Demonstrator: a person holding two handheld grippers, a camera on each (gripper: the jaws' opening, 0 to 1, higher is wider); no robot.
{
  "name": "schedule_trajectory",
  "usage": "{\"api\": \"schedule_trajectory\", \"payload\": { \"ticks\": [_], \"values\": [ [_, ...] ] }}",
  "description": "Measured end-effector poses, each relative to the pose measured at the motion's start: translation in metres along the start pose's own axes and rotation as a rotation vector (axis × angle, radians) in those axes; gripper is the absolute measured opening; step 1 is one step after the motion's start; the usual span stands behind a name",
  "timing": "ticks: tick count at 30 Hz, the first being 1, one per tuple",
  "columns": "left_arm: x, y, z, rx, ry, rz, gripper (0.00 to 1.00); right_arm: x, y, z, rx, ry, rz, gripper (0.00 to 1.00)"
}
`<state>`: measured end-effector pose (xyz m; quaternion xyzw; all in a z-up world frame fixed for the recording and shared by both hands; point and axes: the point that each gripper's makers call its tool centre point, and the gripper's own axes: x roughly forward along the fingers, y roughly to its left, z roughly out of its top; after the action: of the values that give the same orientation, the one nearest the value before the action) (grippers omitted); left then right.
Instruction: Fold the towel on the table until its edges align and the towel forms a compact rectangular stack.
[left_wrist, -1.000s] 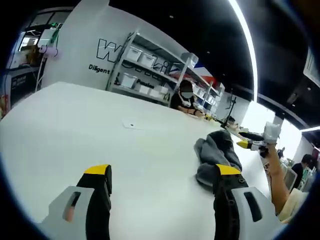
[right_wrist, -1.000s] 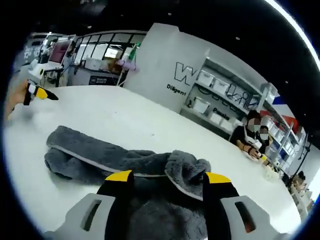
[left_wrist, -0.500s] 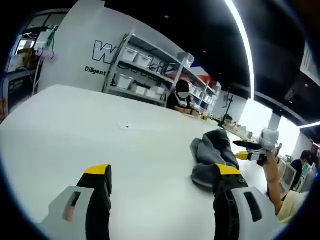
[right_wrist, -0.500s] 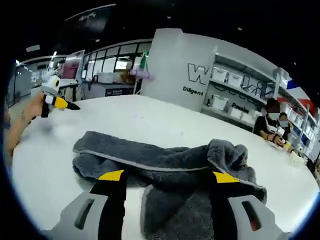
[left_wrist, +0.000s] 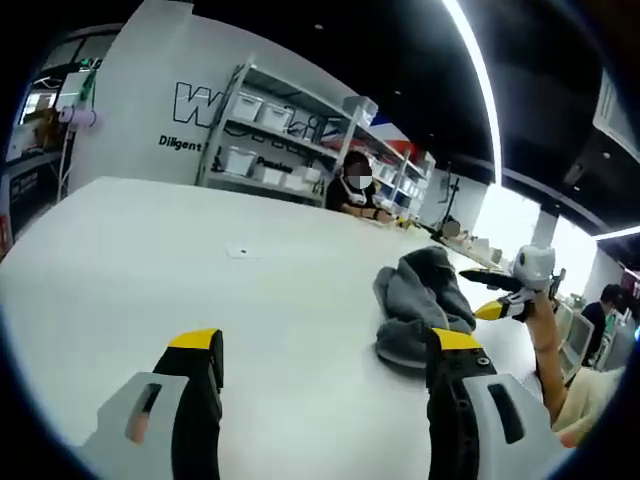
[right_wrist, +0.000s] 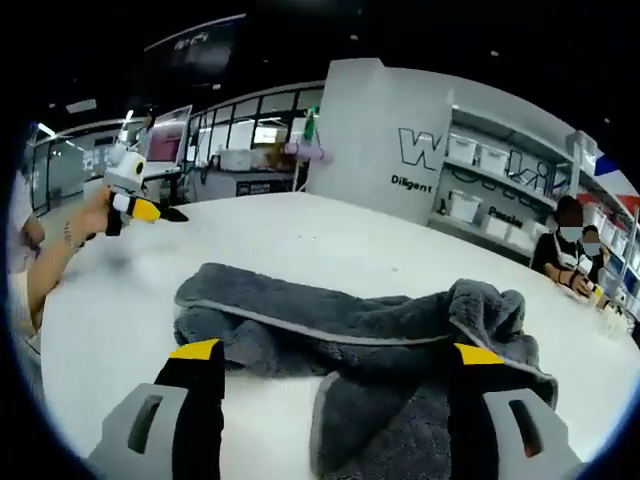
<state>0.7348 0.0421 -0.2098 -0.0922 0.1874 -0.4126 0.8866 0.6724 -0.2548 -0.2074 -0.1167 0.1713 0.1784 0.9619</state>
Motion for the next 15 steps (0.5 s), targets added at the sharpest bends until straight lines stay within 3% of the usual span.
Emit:
{"api": "schedule_trajectory", "payload": {
  "ticks": [2, 13, 15],
  "values": [
    [-0.001, -0.008, -0.004, 0.011, 0.000, -0.005, 0.82, -0.001, 0.000, 0.003, 0.001, -0.018, 0.005, 0.99],
    [0.010, 0.004, 0.003, 0.044, 0.033, -0.024, 0.82, -0.003, 0.007, 0.008, 0.014, -0.045, 0.030, 0.99],
    [0.009, -0.003, -0.001, 0.052, 0.033, -0.027, 0.82, -0.005, 0.006, 0.010, 0.018, -0.052, 0.029, 0.99]
  ]
}}
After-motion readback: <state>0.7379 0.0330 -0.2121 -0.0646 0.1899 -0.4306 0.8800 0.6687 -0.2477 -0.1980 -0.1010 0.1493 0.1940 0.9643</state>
